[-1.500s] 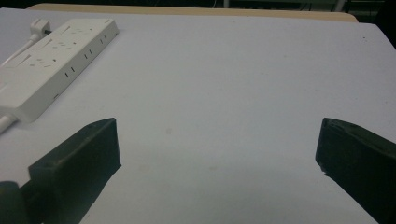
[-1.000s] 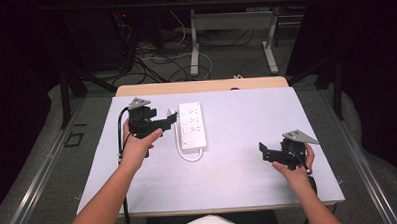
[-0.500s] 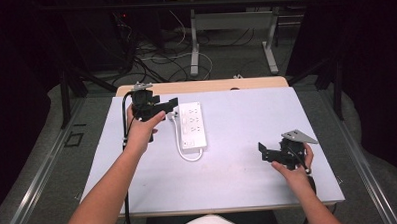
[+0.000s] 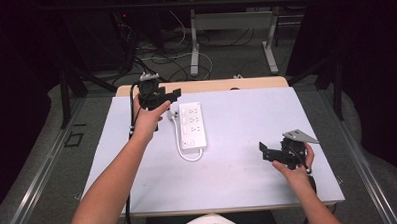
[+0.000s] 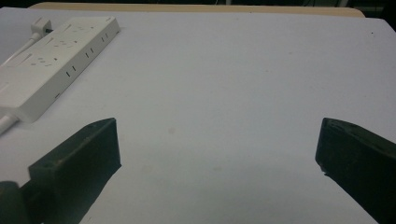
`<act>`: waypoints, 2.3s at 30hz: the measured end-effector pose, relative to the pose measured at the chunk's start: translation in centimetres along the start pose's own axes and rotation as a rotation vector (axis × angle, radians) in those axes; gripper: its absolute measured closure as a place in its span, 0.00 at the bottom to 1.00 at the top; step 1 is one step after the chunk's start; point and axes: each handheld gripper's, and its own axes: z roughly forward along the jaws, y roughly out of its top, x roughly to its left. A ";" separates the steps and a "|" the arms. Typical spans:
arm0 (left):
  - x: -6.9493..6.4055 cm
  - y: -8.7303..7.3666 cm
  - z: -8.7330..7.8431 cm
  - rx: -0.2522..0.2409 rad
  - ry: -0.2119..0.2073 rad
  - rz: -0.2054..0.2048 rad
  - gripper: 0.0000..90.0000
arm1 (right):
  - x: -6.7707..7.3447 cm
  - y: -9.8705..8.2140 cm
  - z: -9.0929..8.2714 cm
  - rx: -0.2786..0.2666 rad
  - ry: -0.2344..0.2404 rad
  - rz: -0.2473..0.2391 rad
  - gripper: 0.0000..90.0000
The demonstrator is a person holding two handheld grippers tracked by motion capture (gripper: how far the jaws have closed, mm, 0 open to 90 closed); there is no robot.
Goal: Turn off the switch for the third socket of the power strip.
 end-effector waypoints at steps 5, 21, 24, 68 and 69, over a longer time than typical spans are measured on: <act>0.2 0.4 0.9 0.007 0.006 0.008 0.38 | 0.0 0.0 -0.1 0.007 0.000 0.005 0.00; 1.2 0.3 3.7 0.026 0.050 0.014 0.44 | -0.2 0.0 -0.2 -0.014 -0.008 0.021 0.00; 1.2 0.2 4.1 0.042 0.044 0.021 0.47 | -0.2 0.0 -0.2 -0.001 -0.004 0.025 0.00; 3.9 -2.3 9.5 0.210 0.050 -0.071 0.86 | -0.3 -0.2 -0.2 0.004 0.000 0.035 0.00; 3.9 -2.3 9.5 0.211 0.053 -0.075 0.87 | -0.3 -0.2 -0.2 0.004 0.003 0.035 0.00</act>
